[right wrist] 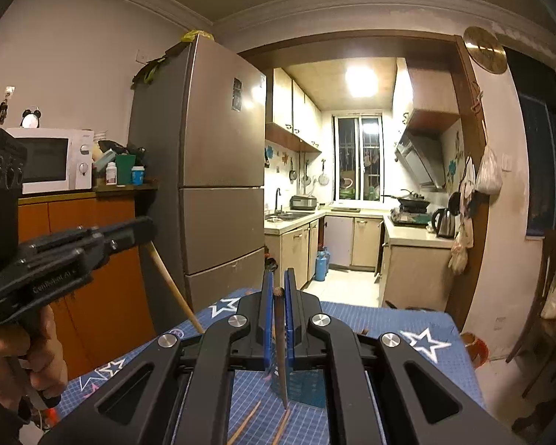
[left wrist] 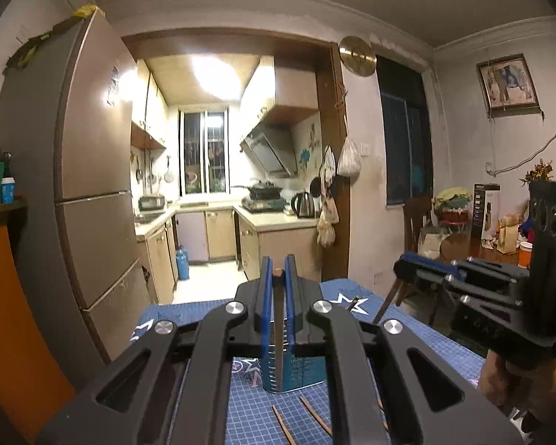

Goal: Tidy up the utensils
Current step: 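Lift both chopsticks and carry them above the teal holder, then lower the chopsticks into the holder and open both tools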

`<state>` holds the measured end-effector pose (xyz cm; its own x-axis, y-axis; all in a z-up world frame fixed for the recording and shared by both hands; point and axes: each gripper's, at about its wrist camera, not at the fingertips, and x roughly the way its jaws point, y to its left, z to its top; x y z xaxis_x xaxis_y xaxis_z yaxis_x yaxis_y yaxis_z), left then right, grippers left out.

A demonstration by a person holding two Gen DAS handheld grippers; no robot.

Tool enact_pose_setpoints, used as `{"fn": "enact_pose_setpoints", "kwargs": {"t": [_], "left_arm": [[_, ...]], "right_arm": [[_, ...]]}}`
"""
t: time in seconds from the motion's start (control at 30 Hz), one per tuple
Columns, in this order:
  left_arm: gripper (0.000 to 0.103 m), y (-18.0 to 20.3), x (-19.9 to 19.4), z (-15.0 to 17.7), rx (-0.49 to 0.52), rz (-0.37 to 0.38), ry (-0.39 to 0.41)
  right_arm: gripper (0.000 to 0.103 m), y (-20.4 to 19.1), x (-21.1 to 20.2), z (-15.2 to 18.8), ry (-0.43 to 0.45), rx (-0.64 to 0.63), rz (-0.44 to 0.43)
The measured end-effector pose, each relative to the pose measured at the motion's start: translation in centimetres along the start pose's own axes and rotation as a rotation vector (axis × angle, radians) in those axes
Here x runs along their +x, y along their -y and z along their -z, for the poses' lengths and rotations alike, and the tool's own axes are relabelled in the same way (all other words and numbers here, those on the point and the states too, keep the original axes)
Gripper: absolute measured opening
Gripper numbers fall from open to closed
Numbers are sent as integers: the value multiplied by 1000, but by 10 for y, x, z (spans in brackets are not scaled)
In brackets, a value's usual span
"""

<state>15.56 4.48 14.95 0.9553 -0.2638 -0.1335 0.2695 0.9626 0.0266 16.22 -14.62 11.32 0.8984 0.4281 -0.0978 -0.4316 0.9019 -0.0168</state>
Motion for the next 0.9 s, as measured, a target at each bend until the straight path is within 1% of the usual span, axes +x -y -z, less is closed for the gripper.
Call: {"fn": "enact_pose_setpoints", "kwargs": {"t": [0.13, 0.2, 0.3, 0.43, 0.57, 0.67, 0.9], "left_arm": [[5, -8, 16, -13, -27, 26, -58], [5, -8, 29, -18, -21, 41, -101], [5, -10, 40, -24, -19, 43, -134], [5, -10, 57, -39, -19, 42, -152], [5, -10, 72, -55, -13, 28, -152], [5, -11, 86, -65, -15, 16, -167], [5, -14, 126, -69, -23, -13, -218]], "right_arm": [[7, 6, 3, -18, 13, -10, 11], [7, 8, 5, -27, 18, -22, 18], [7, 11, 8, -39, 25, -37, 26], [7, 18, 15, -59, 40, -48, 38], [7, 26, 25, -76, 46, -50, 47], [7, 36, 36, -87, 48, -39, 50], [7, 52, 66, -101, 33, -16, 53]]}}
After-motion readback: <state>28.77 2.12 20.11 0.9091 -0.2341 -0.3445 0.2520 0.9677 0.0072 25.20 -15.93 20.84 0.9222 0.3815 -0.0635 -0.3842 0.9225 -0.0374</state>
